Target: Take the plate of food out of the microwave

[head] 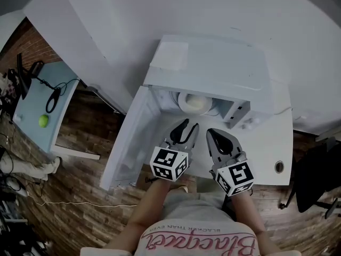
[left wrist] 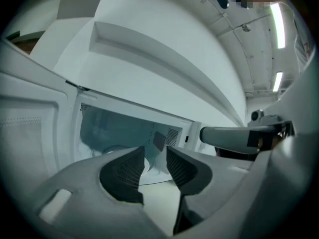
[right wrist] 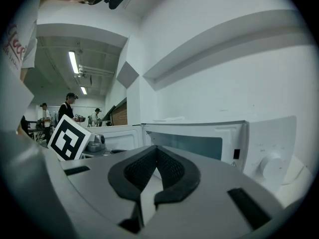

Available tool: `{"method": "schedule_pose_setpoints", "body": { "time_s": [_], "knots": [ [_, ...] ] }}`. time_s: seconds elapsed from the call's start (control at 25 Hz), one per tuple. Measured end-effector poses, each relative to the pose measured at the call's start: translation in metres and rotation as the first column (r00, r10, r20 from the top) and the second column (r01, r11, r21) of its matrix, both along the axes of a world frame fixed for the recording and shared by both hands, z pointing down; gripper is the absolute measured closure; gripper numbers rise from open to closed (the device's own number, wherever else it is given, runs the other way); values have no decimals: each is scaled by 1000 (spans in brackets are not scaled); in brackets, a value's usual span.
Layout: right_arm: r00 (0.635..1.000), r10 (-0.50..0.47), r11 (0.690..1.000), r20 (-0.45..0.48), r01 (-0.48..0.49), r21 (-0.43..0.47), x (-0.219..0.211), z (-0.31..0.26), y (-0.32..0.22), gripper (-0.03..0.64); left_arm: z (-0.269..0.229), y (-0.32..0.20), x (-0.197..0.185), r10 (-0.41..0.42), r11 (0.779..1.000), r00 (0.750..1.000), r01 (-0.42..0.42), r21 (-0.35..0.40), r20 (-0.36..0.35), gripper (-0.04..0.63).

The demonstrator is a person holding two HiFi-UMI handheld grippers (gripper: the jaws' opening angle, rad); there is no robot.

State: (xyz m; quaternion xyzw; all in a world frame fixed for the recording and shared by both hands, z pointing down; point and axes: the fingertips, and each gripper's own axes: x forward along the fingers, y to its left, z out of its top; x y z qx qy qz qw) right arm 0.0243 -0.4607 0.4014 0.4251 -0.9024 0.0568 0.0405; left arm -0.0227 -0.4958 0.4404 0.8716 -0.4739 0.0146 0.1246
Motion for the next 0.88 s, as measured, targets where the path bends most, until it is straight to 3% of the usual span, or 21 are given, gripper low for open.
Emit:
{"method": "schedule_pose_setpoints", "body": {
  "time_s": [0.2, 0.36, 0.52, 0.88],
  "knots": [
    [1000, -2, 1000, 5, 2, -20, 1, 12, -11, 606, 25, -17, -3, -50, 994, 996, 42, -106, -75, 471],
    [1000, -12, 999, 1, 12, -31, 2, 19, -19, 606, 50, -30, -7, -107, 972, 979, 67, -225, -173, 471],
    [1000, -21, 999, 0, 21, -44, 3, 29, -25, 606, 74, -41, -11, -169, 939, 942, 64, -339, -289, 471],
    [999, -46, 997, -9, 45, -57, -1, 45, -35, 606, 99, -58, -23, -293, 892, 865, 94, -443, -408, 471]
  ]
}}
